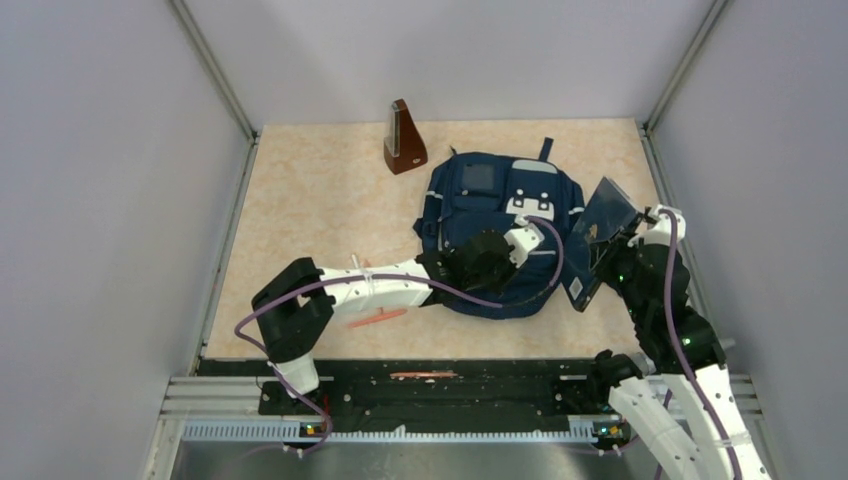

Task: Pack the student bag
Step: Place the book in the student bag.

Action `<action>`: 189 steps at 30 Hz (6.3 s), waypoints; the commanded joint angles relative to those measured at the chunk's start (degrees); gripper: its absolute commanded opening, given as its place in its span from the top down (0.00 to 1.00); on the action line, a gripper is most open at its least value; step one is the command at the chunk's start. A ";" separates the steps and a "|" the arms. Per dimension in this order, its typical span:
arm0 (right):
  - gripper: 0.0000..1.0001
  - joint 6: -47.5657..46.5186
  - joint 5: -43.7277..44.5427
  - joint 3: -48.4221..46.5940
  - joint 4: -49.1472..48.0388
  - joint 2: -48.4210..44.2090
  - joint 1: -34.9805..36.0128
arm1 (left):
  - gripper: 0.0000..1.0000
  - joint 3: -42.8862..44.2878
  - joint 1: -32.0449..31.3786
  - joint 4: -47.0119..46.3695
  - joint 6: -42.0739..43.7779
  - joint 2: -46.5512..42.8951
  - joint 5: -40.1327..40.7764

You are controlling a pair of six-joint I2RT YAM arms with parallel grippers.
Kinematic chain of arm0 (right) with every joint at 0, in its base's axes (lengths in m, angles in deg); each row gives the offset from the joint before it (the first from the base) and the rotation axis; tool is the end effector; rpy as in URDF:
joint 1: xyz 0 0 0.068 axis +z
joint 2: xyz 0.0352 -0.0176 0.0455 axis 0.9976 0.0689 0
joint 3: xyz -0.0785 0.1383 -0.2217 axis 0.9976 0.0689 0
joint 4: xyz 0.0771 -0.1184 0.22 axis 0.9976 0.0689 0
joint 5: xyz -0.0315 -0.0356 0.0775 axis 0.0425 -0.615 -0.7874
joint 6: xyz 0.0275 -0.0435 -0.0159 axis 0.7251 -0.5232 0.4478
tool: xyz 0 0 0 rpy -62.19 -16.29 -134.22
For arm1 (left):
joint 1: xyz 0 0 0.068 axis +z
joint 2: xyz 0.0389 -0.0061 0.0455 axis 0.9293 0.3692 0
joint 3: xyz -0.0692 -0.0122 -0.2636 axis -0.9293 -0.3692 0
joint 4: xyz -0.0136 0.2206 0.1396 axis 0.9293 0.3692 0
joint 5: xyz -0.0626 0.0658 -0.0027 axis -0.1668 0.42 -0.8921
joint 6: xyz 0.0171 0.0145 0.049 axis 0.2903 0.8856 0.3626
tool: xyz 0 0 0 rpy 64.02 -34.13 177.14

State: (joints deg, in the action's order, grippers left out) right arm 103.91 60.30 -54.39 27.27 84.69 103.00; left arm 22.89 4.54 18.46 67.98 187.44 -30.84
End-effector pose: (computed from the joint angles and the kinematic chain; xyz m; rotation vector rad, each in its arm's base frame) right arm 0.1038 0.0208 0.3273 0.3128 1.8752 0.2034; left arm 0.1811 -0.3597 0.2400 1.0492 1.8693 -0.5808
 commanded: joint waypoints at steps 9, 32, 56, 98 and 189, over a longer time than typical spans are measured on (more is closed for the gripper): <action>1.00 3.34 -3.12 -0.71 -6.82 -2.10 -0.30 | 0.75 0.08 6.89 -6.05 -10.76 -1.41 -20.43; 1.00 4.07 -7.16 -8.26 -2.18 -1.85 -0.32 | 1.00 -4.19 5.17 -18.61 5.04 -8.24 5.45; 1.00 29.23 -41.30 14.67 -19.36 -8.66 -0.24 | 1.00 13.68 12.72 -22.99 3.63 -2.17 4.90; 1.00 58.06 -4.44 23.98 -73.99 26.32 0.34 | 1.00 2.58 10.44 -30.66 0.30 -9.90 -13.40; 0.15 1.04 -39.73 4.90 6.30 24.25 6.09 | 1.00 -6.99 38.82 -27.45 -37.45 4.94 -10.40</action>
State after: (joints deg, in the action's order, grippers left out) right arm 109.49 28.61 -46.30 26.72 107.36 108.07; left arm 20.36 37.39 -3.79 29.71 198.46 -53.24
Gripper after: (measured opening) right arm 0.849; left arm 0.071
